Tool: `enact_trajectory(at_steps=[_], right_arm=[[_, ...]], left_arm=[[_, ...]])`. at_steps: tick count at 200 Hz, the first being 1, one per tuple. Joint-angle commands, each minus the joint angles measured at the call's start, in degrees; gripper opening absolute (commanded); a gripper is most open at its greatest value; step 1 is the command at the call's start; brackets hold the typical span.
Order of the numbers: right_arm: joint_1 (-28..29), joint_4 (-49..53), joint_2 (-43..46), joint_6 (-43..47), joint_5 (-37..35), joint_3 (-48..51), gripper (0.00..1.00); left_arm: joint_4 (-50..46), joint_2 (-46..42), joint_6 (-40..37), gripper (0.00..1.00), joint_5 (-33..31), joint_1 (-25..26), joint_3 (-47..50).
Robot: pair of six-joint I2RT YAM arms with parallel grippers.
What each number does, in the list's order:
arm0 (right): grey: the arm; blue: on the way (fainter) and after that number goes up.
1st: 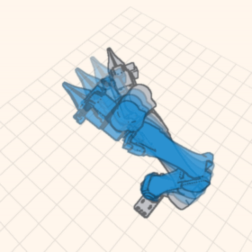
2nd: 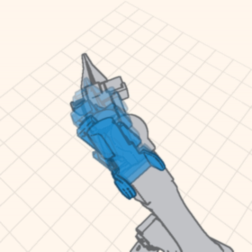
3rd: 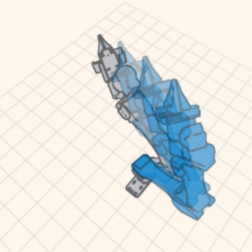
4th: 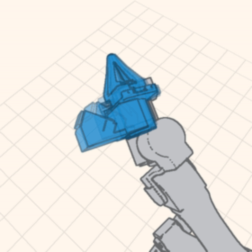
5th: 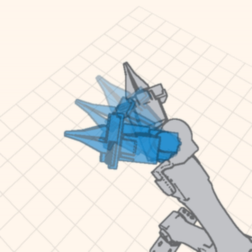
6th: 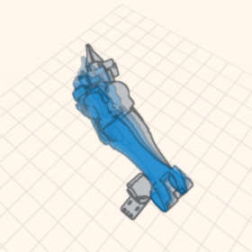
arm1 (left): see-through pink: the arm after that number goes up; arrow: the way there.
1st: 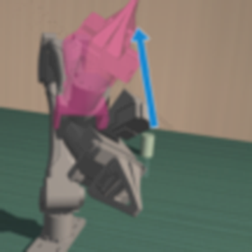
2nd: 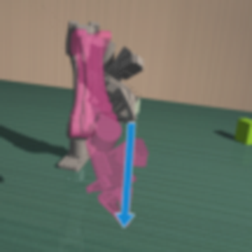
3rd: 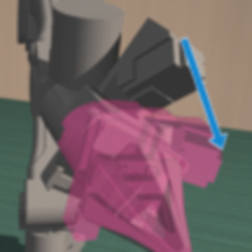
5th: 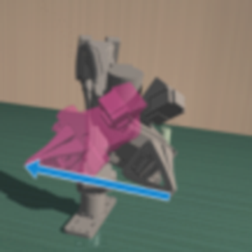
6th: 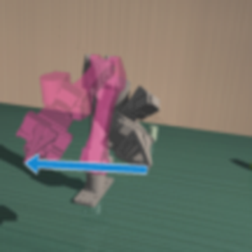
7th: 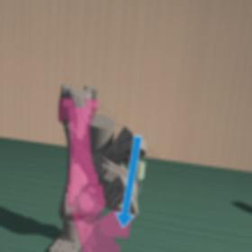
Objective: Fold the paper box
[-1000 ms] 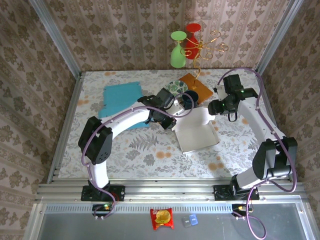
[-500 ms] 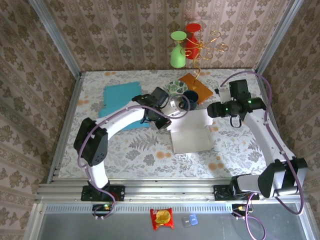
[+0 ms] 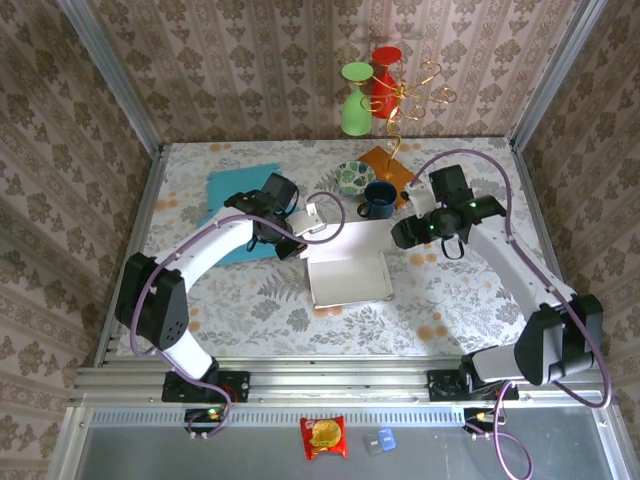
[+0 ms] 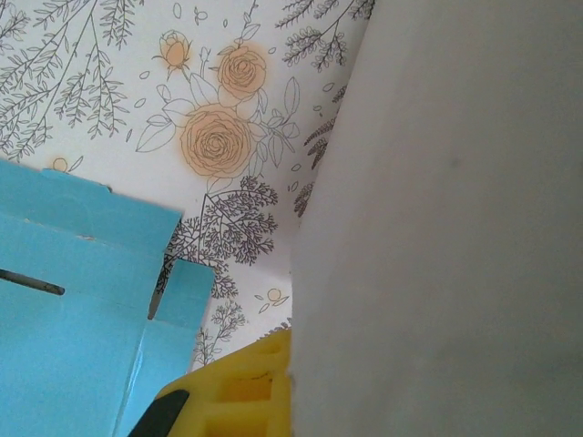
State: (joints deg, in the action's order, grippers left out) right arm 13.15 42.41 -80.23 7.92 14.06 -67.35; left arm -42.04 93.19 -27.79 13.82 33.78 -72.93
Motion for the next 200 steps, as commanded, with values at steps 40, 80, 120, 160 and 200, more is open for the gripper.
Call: enact_trajectory(at_steps=[40,80,120,160,200], right_arm=[[2.3,-0.2,-6.3,3.0,-0.5,-3.8,0.62],[2.5,-1.4,-8.2,2.6,0.5,-4.8,0.58],[3.0,-1.4,-9.7,2.0,0.6,-6.1,0.50],[4.1,-2.1,-9.6,0.6,-0.7,-4.7,0.38],[5.8,-2.7,-8.8,-1.9,-4.4,-3.9,0.22]], left_arm=[[1.4,-0.5,-0.9,0.00,-0.6,-0.7,1.2],[2.4,-0.7,0.3,0.00,-1.4,-0.8,1.9],[3.2,-0.1,1.7,0.00,-1.6,-0.8,1.7],[4.0,0.6,3.5,0.00,-2.8,-0.8,1.2],[5.6,0.7,7.7,0.00,-5.3,-0.1,1.0]])
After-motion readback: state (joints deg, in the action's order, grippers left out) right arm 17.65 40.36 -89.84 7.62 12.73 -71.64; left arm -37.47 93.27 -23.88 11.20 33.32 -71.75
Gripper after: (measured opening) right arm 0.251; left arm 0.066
